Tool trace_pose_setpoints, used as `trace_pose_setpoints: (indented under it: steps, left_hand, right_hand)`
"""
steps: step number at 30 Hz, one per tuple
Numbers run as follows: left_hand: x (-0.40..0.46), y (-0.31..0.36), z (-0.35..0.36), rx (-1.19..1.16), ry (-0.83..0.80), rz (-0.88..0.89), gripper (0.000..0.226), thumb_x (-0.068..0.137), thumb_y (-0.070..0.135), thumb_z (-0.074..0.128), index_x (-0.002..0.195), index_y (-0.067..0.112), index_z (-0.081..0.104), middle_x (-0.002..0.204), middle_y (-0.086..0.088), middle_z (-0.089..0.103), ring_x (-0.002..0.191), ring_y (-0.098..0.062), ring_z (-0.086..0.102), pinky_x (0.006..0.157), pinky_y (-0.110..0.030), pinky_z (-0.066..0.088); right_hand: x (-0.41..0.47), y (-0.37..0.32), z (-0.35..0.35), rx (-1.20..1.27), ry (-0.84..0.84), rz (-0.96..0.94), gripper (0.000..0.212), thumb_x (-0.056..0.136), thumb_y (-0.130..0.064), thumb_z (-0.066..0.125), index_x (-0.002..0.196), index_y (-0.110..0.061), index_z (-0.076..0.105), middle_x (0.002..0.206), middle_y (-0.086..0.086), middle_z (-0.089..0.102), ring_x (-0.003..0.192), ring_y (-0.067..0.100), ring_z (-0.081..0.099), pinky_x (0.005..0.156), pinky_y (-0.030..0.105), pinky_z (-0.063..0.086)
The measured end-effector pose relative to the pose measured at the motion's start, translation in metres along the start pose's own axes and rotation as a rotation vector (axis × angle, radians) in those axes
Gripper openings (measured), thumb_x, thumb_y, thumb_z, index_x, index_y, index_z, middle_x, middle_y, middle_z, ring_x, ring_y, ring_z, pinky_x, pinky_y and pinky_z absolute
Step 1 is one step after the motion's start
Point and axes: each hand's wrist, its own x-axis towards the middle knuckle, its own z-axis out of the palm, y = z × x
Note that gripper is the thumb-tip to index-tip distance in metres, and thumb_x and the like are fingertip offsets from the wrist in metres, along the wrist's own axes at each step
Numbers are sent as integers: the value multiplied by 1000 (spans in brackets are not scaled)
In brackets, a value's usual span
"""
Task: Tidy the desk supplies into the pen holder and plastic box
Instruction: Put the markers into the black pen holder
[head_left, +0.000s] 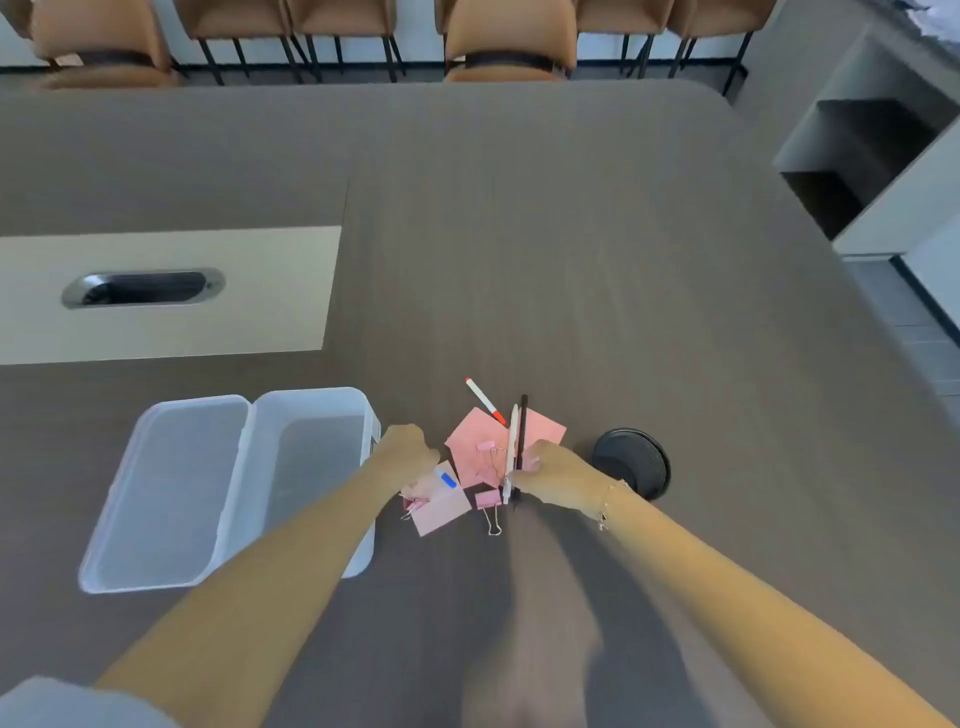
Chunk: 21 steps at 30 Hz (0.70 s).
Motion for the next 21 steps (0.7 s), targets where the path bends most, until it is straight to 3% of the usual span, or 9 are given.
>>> trace_pose_setpoints:
  steps: [2,5,7,9,10,12,14,17,21]
  left_hand:
    - [10,-3,10,0,34,-10,42,93,21,47,53,10,36,57,-3,38,68,-26,48,52,-25,35]
    - [21,-5,27,-25,44,-42,43,92,23,48,52,11,35,56,-5,42,71,-27,50,65,-28,40]
    - [29,-7,36,-69,62,-60,40,90,20,49,53,12,37,61,-9,49,70,-28,52,65,-29,42]
    - [35,-10,38,-112,71,-82,36,88,16,50,54,12,38,59,-5,45,66,-27,53,61,-27,42]
    - [38,-12,38,-134,69,-97,35,87,13,50,55,11,38,58,-3,42,61,-24,51,57,-25,40]
    - [41,-11,36,-173,51,-126,32,85,10,50,56,9,37,58,-3,41,50,-17,43,47,-23,32]
    - [48,-5,31,-213,56,-99,30,82,10,50,55,10,36,57,-3,41,44,-15,39,44,-23,29]
    - [62,17,21,-259,37,6,33,84,12,48,53,12,34,54,-1,41,43,-14,39,45,-23,30]
    - [88,53,14,-262,18,68,38,89,20,46,53,13,37,52,0,44,43,-10,40,41,-15,32]
  right_hand:
    - [26,2,8,45,106,39,19,95,-27,49,84,-11,48,72,1,53,55,7,47,46,16,33]
    - [64,10,16,101,244,133,17,95,-20,49,102,-5,45,93,13,57,62,15,52,43,18,35]
    - [83,17,20,100,335,174,27,94,-19,48,113,1,45,100,18,61,74,24,55,50,25,45]
    - [96,22,20,67,364,193,36,92,-22,49,117,3,46,98,17,66,78,28,60,63,34,52]
    - [102,25,20,32,359,189,34,91,-25,51,113,2,50,87,12,66,74,26,62,62,34,51]
    - [108,26,16,-27,328,181,19,87,-27,56,85,-9,58,63,1,54,61,20,57,52,28,45]
    - [113,22,15,-68,308,179,20,83,-28,59,68,-16,53,58,-2,49,61,19,55,54,27,45]
    - [121,18,17,-85,301,196,14,81,-28,60,75,-15,56,60,-2,51,65,22,59,62,32,52]
    - [133,23,18,-165,305,187,15,82,-30,61,84,-16,55,59,-6,43,69,24,52,63,29,43]
